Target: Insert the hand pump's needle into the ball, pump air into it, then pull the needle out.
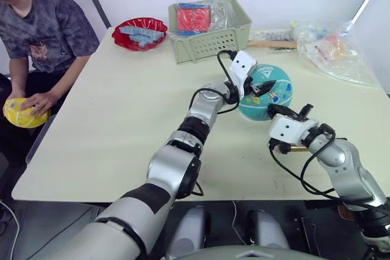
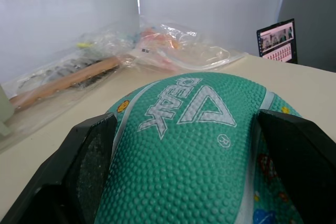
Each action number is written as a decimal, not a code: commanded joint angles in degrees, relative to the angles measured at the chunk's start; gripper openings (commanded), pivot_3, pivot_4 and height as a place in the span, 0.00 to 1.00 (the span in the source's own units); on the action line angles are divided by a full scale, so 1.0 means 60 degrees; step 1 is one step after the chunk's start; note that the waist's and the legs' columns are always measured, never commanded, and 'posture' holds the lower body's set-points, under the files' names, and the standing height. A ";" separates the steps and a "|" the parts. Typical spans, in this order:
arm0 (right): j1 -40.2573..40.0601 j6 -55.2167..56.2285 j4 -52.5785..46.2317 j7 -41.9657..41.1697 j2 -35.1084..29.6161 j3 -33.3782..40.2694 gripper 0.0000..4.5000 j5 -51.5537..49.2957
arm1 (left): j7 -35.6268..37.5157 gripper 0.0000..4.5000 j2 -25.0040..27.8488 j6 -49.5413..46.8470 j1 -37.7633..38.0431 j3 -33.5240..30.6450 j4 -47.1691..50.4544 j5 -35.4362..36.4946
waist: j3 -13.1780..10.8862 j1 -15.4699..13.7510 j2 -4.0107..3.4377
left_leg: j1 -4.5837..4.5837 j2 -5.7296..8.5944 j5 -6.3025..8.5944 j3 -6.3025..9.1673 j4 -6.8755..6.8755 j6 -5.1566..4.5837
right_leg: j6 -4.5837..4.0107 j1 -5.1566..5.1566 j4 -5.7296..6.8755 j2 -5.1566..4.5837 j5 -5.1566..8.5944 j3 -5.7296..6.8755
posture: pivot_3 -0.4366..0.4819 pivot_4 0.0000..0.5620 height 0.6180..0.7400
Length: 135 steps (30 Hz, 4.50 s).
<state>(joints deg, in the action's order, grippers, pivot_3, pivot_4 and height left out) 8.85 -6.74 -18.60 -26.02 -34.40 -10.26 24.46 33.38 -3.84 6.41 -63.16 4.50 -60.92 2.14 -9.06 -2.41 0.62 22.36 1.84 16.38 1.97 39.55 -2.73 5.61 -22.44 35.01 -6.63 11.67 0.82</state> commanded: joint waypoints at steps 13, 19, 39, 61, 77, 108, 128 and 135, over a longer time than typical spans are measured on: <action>-0.1832 -0.1355 -0.2898 -0.0525 -0.0076 0.0872 0.10 0.0028 | -0.1425 1.00 -0.0332 -0.0082 0.0744 0.0509 -0.1494 -0.0978 | 0.0036 -0.0338 0.0005 | -0.0031 0.0058 0.0004 0.0046 -0.0008 -0.0004 | 0.0024 0.0079 -0.0035 -0.0016 0.0023 0.0030 | 0.48 0.27 0.98; -0.2226 -0.1493 -0.3266 -0.0610 -0.0093 0.1043 0.10 0.0085 | -0.1734 1.00 -0.0351 -0.0092 0.0742 0.0546 -0.1607 -0.1009 | 0.0036 -0.0360 0.0005 | -0.0030 0.0078 0.0007 0.0063 -0.0010 -0.0009 | 0.0040 0.0096 -0.0047 -0.0039 0.0033 0.0050 | 0.48 0.27 0.98; -0.2658 -0.1746 -0.3211 -0.0229 0.0855 0.1743 0.10 -0.0660 | -0.1355 1.00 -0.0545 0.0259 0.0717 0.0420 -0.1491 -0.0820 | 0.0116 0.0020 0.0072 | -0.0104 0.0071 -0.0058 0.0275 -0.0020 0.0028 | 0.0048 0.0145 0.0017 -0.0003 0.0035 0.0121 | 0.48 0.27 0.98; -0.2561 0.0063 -0.1177 0.0145 0.1420 0.2375 0.10 -0.3031 | 0.2073 1.00 0.0159 0.0340 0.0057 -0.0704 0.2045 0.1006 | 0.0005 0.0124 -0.0031 | 0.0084 0.0166 -0.0071 0.0250 -0.0057 0.0043 | 0.0025 -0.0051 -0.0016 -0.0038 0.0021 0.0033 | 0.48 0.27 0.98; -0.2764 0.1995 0.0270 -0.0554 0.0893 0.2744 0.10 -0.4154 | 0.6855 1.00 0.4543 -0.3109 0.4413 -0.0221 0.9228 0.3398 | -0.0036 0.0556 -0.0040 | 0.0029 0.0212 -0.0054 0.0236 -0.0064 0.0015 | 0.0017 -0.0195 0.0147 0.0014 0.0016 -0.0210 | 0.48 0.27 0.98; -0.0996 0.3013 0.2605 -0.2339 -0.0170 0.1837 0.68 -0.4332 | 0.7250 1.00 0.7394 -0.3227 0.9101 -0.1864 1.1722 0.5054 | -0.0066 0.0525 -0.0041 | -0.0039 0.0133 -0.0057 0.0248 -0.0092 0.0030 | -0.0062 -0.0188 0.0157 0.0105 -0.0020 -0.0272 | 0.48 0.27 0.98; -0.2220 0.0712 0.0255 -0.2935 -0.0252 0.3531 0.97 -0.7530 | 0.7085 1.00 0.7335 -0.3258 0.9369 -0.1901 1.1894 0.5196 | -0.0066 0.0471 -0.0042 | -0.0023 0.0124 -0.0114 0.0541 -0.0217 0.0140 | -0.0270 -0.0185 0.0256 0.0106 0.0131 0.0038 | 0.48 0.27 0.98; -0.3052 0.0547 0.0146 -0.3189 -0.0142 0.4405 0.97 -0.8545 | 0.6730 1.00 0.7147 -0.3142 0.9514 -0.2131 1.1795 0.5218 | -0.0067 0.0452 -0.0045 | -0.0031 0.0112 -0.0114 0.0645 -0.0218 0.0144 | -0.0353 -0.0171 0.0339 0.0118 0.0195 0.0167 | 0.48 0.27 0.98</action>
<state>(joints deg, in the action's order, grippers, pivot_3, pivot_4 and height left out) -9.29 -3.91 -15.97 -44.61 -35.20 13.95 -24.90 74.39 39.02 -13.42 -6.23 -6.37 8.52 32.10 -9.46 0.30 0.35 22.15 2.49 15.69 5.91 38.24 -1.86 3.46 -23.45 37.09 -5.89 12.86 1.89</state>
